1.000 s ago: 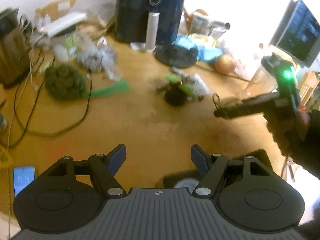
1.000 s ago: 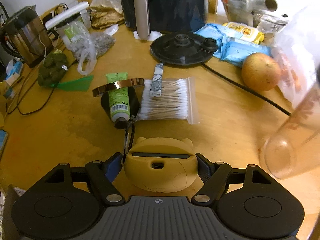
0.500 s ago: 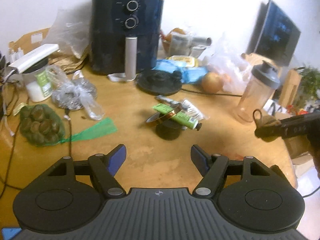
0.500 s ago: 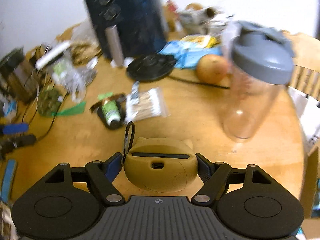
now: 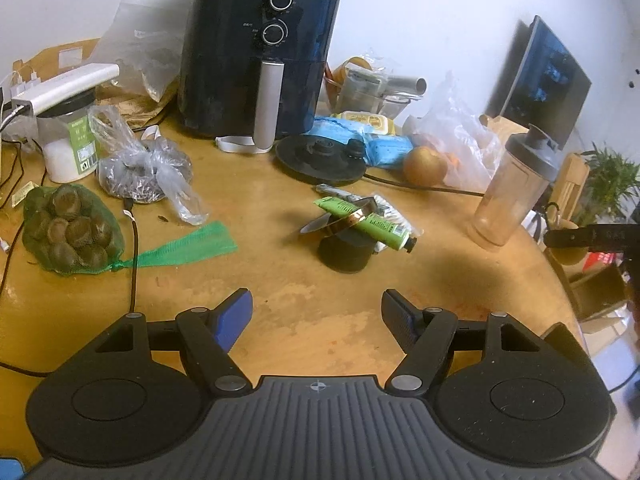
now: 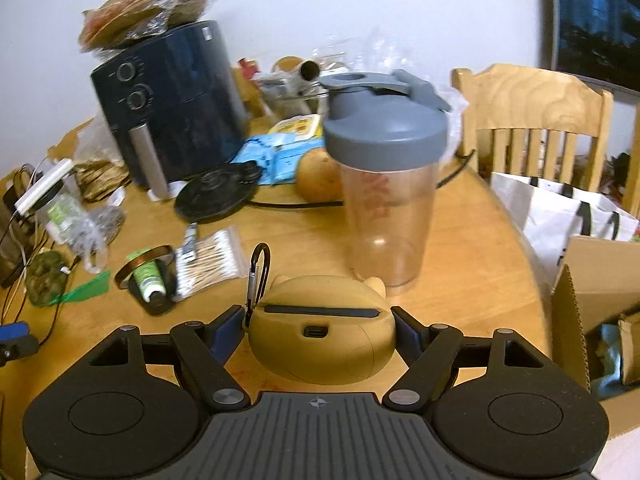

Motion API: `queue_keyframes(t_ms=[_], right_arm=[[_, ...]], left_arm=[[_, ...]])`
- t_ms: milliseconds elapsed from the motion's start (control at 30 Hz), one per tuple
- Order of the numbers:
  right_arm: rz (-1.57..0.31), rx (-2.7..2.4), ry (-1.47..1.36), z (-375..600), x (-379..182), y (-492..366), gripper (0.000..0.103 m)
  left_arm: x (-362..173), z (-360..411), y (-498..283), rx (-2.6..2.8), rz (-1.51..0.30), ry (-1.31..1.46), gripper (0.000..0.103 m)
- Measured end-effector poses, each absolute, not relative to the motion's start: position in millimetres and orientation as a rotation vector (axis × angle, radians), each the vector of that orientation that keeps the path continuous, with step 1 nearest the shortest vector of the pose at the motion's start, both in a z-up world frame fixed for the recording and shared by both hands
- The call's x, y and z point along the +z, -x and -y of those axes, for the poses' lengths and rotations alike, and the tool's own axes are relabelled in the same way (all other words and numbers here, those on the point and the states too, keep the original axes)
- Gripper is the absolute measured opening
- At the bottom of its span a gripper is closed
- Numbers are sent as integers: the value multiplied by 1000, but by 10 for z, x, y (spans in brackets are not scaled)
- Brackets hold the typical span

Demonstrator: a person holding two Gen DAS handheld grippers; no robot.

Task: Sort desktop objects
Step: 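Hold the yellow case up with the right tool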

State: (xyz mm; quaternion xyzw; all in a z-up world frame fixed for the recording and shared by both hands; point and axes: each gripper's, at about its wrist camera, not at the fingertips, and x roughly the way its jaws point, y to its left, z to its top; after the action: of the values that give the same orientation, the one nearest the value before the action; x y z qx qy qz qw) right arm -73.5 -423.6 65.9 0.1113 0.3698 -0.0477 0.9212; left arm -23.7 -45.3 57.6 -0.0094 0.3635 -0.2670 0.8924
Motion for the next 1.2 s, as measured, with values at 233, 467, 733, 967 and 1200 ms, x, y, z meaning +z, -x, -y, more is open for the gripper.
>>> queue_keyframes(t_ms=[233, 467, 733, 967, 1200], right_arm=[[-749, -171, -273, 4345, 606, 831, 79], [-742, -205, -288, 4400, 580, 823, 79], [-734, -193, -309, 4425, 581, 844, 79], [-761, -153, -338, 4453, 588, 890, 79], [-788, -79, -297, 4378, 698, 823, 79]], left_arm=[[496, 367, 184, -559, -758, 64, 71], [491, 385, 172, -583, -761, 75, 71], [521, 520, 219, -596, -788, 34, 71], [574, 541, 266, -560, -853, 48, 71], [720, 509, 399, -464, -891, 70, 71]])
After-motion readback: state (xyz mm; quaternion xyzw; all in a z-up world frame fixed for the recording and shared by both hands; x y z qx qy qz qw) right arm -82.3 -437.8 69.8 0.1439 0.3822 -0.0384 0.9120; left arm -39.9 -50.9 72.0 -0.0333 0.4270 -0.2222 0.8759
